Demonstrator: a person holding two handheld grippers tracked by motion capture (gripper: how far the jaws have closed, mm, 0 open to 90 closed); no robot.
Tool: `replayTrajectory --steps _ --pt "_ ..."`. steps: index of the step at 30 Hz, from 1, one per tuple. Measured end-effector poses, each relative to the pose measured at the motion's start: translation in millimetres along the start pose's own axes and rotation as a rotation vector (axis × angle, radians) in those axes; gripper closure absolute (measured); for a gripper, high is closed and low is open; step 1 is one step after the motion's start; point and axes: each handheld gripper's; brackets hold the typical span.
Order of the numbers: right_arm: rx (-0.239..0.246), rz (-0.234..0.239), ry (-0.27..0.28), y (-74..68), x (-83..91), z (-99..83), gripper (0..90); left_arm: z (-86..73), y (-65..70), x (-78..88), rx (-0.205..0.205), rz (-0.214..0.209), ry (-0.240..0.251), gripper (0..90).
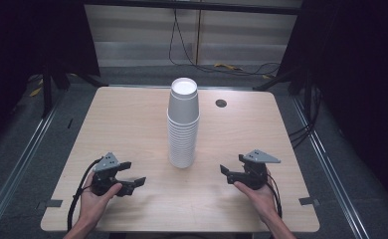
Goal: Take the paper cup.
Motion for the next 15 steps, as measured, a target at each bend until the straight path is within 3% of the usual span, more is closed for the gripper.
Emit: replayTrajectory --steps 15 --pt "-0.003 0.072 0.010 -2.6 0.6 10.1 18.0 0.6 -2.0 -3.2 0.002 0.007 -0.014 16.8"
Point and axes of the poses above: each handheld gripper's, and its own axes: x roughly backward along the jaws, z roughly out of its top, y roughly to its right, and after that the axes turned 7 degrees about y, right-handed
